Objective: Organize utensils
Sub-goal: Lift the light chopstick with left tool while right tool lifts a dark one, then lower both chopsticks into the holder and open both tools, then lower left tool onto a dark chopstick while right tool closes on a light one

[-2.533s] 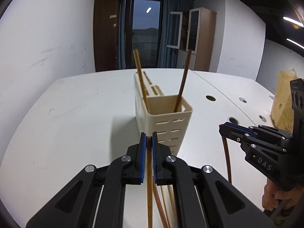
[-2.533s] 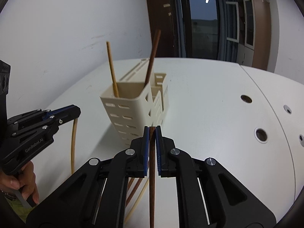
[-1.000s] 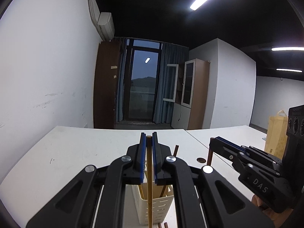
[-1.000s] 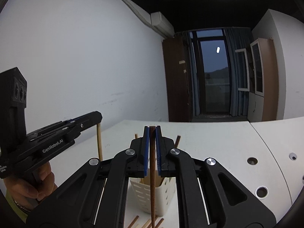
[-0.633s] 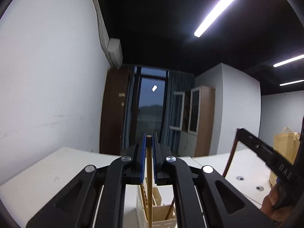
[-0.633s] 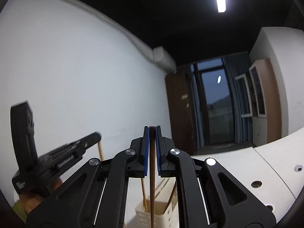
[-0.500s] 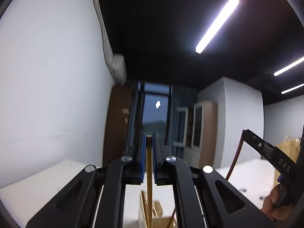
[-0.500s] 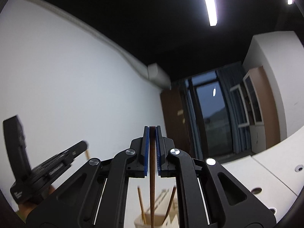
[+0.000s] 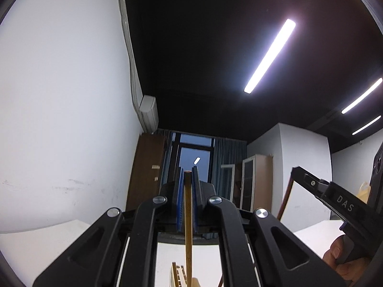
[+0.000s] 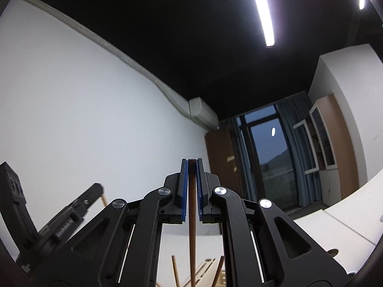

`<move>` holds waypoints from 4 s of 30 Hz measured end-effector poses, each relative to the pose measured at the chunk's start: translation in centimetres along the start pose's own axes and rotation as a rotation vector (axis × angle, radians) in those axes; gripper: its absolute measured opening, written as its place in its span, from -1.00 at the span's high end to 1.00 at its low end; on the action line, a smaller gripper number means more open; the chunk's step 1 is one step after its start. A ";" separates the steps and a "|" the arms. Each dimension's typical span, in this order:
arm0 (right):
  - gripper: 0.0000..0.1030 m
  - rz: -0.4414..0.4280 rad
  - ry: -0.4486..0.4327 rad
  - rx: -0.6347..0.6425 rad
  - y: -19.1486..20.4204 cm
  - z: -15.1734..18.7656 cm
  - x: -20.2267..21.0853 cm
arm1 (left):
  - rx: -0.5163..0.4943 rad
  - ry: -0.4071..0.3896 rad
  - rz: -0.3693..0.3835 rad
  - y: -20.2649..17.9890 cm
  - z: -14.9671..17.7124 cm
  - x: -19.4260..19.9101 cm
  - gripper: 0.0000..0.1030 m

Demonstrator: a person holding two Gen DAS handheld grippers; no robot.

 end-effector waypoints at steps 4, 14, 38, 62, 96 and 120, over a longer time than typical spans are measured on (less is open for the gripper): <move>0.89 0.007 0.056 0.004 -0.2 1.2 -1.9 | -0.006 0.085 0.000 -0.1 1.5 -2.4 0.88; 0.88 0.024 0.185 0.016 -0.2 3.4 -4.7 | 0.023 0.270 0.039 0.5 3.6 -5.6 0.88; 0.88 0.031 0.440 -0.004 -0.8 6.9 -7.1 | -0.017 0.442 0.026 1.6 7.7 -9.8 0.88; 0.54 0.084 0.474 0.006 -1.2 6.9 -4.4 | 0.016 0.518 0.008 3.5 7.6 -8.4 0.43; 0.05 0.206 0.804 -0.031 -1.6 14.0 1.9 | -0.039 0.948 0.018 3.1 16.4 -1.8 0.15; 0.04 0.142 1.208 -0.103 -2.0 25.6 0.5 | -0.032 1.251 0.043 3.5 25.4 -2.9 0.15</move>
Point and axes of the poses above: each gripper's, at about its wrist camera, not at the fingertips, and x roughly against the way its jaws point, y to its left, z to its underside, the point moved 5 cm from there along -x, roughly the way its jaws point, and after that the axes turned 11 degrees about y, right-handed, at the moved point
